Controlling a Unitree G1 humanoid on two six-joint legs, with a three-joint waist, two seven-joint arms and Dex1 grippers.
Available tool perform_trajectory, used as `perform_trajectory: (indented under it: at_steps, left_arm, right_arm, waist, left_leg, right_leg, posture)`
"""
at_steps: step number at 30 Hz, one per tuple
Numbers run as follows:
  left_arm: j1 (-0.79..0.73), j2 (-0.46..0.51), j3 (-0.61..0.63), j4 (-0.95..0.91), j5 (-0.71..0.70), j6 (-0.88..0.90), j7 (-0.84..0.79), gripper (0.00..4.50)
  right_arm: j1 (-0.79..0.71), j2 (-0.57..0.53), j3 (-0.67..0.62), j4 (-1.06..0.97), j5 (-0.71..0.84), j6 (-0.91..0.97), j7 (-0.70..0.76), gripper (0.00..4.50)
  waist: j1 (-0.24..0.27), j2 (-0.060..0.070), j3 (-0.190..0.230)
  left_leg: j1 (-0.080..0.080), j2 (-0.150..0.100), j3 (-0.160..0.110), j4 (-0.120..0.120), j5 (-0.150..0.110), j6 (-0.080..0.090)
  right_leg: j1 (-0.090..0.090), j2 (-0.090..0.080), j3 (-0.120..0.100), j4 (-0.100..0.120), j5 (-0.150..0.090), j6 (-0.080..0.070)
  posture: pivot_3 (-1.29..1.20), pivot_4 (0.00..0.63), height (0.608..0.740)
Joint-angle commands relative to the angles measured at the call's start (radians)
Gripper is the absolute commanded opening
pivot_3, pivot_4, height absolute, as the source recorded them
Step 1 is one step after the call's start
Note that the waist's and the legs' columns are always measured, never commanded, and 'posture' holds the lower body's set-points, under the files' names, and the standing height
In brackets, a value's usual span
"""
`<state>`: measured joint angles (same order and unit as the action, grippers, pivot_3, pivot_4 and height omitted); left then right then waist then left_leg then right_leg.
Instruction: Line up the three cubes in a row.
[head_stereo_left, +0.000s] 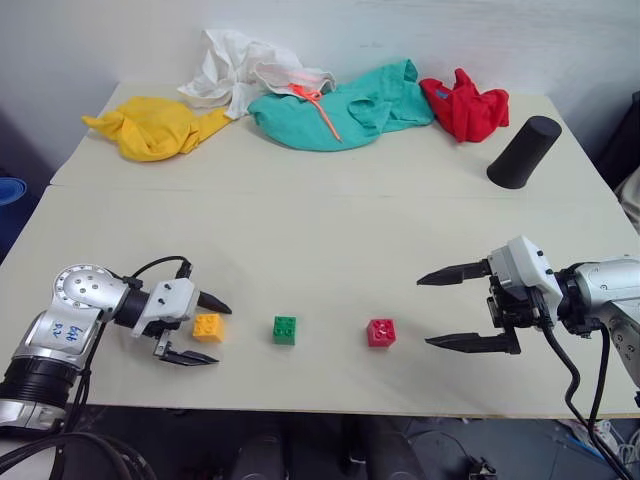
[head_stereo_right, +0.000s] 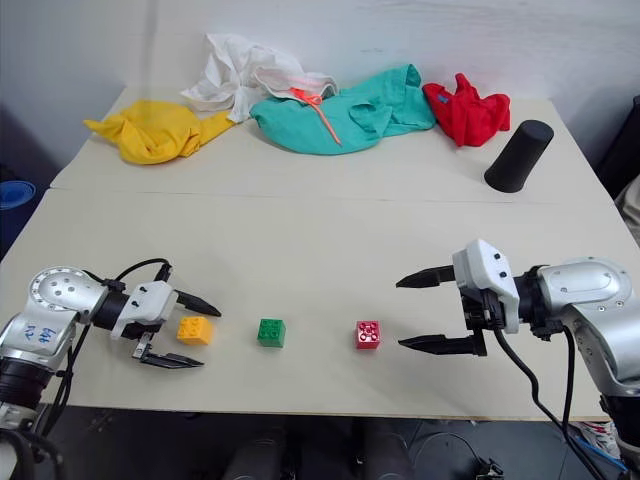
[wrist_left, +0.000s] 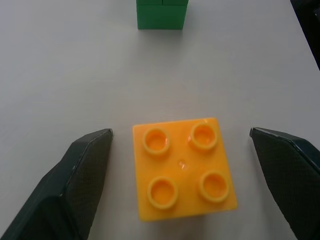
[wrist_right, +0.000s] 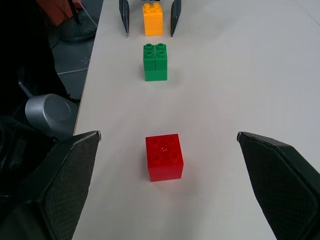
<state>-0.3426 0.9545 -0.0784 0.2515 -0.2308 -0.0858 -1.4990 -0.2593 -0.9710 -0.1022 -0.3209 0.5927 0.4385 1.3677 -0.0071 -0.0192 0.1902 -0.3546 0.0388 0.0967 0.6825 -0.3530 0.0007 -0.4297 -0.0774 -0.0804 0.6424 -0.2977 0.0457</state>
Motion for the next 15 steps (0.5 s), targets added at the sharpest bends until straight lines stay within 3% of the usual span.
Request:
perform_trajectory:
  at_steps: [1, 7, 11, 15]
  left_arm:
    - [0.056, 0.104, 0.096, -0.087, -0.058, 0.094, -0.023, 4.49]
    - [0.203, 0.278, 0.332, -0.203, -0.199, 0.278, -0.061, 4.49]
    - [0.340, 0.337, 0.506, -0.254, -0.222, 0.339, -0.093, 4.49]
    - [0.454, 0.333, 0.625, -0.316, -0.224, 0.361, -0.074, 4.49]
  right_arm:
    - [0.019, -0.043, -0.018, 0.024, -0.004, -0.026, 0.057, 4.50]
    - [0.036, -0.102, -0.037, 0.179, -0.052, -0.110, 0.162, 4.50]
    - [0.033, -0.133, -0.036, 0.316, -0.093, -0.196, 0.233, 4.50]
    - [0.005, -0.165, -0.004, 0.387, -0.073, -0.208, 0.247, 4.50]
  waist:
    - [-0.001, 0.000, 0.000]
    - [0.002, 0.000, 0.000]
    - [0.002, 0.001, 0.001]
    - [0.001, 0.003, 0.002]
  left_leg:
    - [0.000, 0.000, 0.000, 0.000, 0.000, 0.000]
    - [0.000, 0.000, 0.000, 0.000, -0.001, 0.001]
    - [0.000, 0.000, 0.000, 0.000, 0.000, 0.001]
    - [0.000, 0.000, 0.001, 0.000, 0.000, 0.000]
  right_leg:
    - [0.000, 0.000, 0.000, 0.000, 0.000, 0.000]
    - [0.000, -0.001, 0.000, -0.001, 0.000, 0.000]
    - [0.000, -0.001, 0.000, -0.001, 0.000, 0.000]
    - [0.000, 0.000, 0.000, -0.001, 0.000, 0.000]
  posture:
    - [0.00, 0.150, 0.740]
    - [0.00, 0.150, 0.740]
    - [0.00, 0.150, 0.740]
    - [0.00, 0.150, 0.740]
